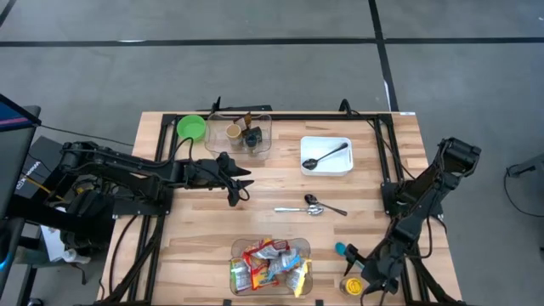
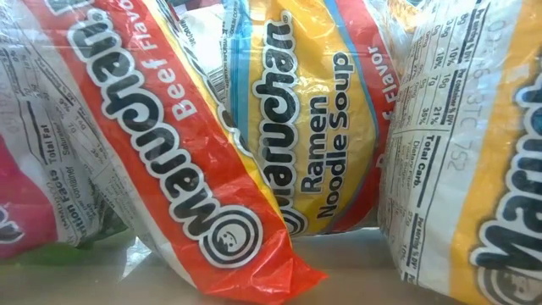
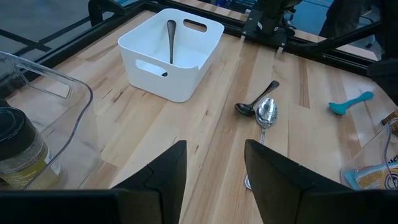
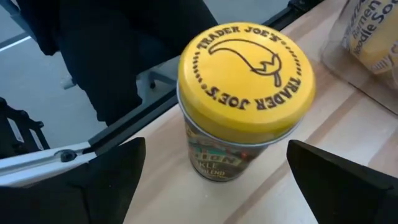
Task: Pick & Place Food Item
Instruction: Put the yellow seasoning bottle into the top transparent bin
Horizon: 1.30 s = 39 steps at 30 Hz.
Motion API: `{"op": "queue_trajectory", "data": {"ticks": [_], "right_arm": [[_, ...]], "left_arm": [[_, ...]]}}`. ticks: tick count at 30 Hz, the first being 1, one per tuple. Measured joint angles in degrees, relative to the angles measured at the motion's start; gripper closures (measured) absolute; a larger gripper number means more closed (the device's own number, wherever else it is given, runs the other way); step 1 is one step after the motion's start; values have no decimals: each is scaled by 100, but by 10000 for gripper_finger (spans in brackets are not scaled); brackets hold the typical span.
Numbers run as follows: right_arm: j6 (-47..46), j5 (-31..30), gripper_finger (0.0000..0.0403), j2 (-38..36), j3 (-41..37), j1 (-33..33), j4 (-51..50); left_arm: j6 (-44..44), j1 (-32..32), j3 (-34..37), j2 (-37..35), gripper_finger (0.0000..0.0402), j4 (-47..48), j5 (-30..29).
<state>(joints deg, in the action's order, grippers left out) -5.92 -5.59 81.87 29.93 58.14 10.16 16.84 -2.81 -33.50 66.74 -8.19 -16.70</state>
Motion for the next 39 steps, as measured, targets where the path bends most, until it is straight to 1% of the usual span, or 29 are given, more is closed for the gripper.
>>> {"op": "queue_trajectory", "data": {"ticks": [6, 14, 20, 27, 39], "right_arm": [[142, 152, 18, 13, -2, -111, 75], [95, 156, 18, 808, 0, -213, 867], [97, 431, 18, 1052, 0, -249, 1196], [258, 434, 18, 1374, 0, -378, 1572], [293, 582, 19, 1416, 0, -405, 1608]], "left_arm": [[-1, 0, 0, 0, 247, 0, 0], [-2, 0, -2, 0, 247, -2, 1], [0, -2, -2, 0, 247, -2, 1], [-1, 0, -2, 0, 247, -9, 0], [-1, 0, -2, 0, 247, -9, -1]]}}
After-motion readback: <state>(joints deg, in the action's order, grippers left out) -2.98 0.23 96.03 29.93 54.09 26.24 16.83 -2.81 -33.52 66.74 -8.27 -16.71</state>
